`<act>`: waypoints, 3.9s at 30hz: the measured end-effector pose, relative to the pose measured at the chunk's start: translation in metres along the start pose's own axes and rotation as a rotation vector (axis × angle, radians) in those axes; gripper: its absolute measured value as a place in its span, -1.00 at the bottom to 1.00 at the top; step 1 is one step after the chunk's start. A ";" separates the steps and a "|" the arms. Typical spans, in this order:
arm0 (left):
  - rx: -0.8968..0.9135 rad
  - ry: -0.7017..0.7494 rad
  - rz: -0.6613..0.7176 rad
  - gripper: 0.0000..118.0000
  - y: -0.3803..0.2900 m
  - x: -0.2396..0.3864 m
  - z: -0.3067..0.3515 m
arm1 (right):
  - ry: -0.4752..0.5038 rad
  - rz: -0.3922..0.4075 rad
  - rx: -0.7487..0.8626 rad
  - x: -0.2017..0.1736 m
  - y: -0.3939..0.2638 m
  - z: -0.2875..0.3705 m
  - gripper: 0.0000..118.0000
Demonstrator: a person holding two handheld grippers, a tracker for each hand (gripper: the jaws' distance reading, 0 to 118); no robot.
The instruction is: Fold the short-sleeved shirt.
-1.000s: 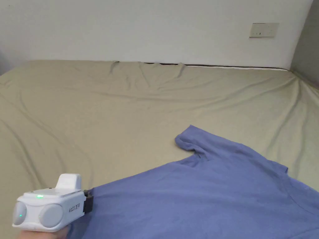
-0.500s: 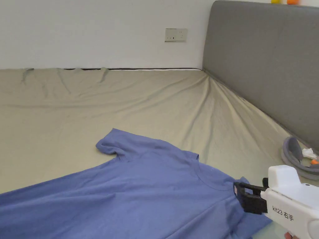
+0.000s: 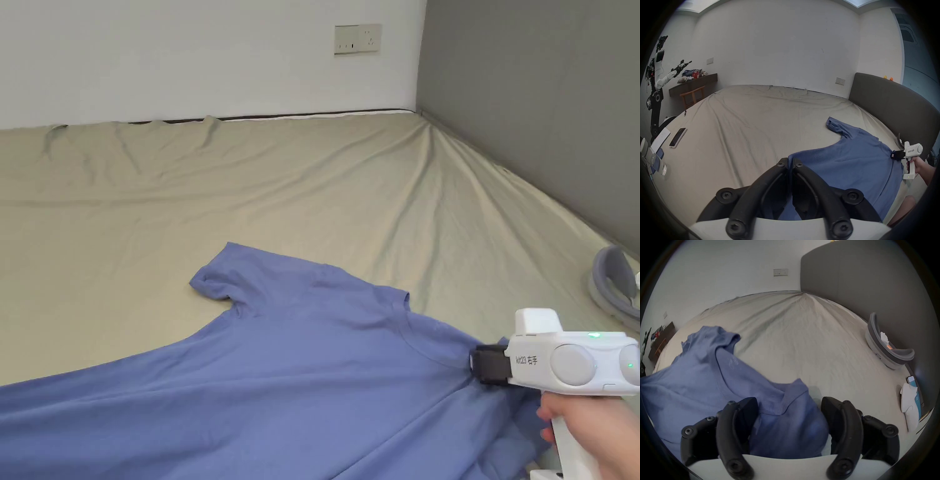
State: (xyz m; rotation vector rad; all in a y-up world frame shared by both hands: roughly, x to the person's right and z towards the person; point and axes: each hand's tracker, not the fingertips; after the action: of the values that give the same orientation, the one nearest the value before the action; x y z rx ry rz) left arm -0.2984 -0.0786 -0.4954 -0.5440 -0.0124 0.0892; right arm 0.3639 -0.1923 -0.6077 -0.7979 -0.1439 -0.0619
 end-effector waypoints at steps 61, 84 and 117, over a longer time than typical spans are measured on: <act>0.456 0.205 -0.032 -0.99 0.281 -0.009 -0.119 | -0.078 -0.012 0.719 -0.121 0.338 0.116 -0.92; 0.127 0.044 -0.029 -0.99 0.007 -0.036 -0.011 | 0.065 0.161 0.436 -0.083 0.026 0.152 -0.92; 0.219 0.120 -0.037 0.28 -0.022 -0.011 0.175 | 0.122 0.074 0.542 -0.068 -0.059 0.307 0.95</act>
State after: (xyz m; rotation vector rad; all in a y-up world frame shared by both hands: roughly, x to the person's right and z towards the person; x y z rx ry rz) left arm -0.3135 -0.0078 -0.3342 -0.3294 0.1032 0.0211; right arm 0.2580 -0.0132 -0.3652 -0.2564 -0.0119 -0.0003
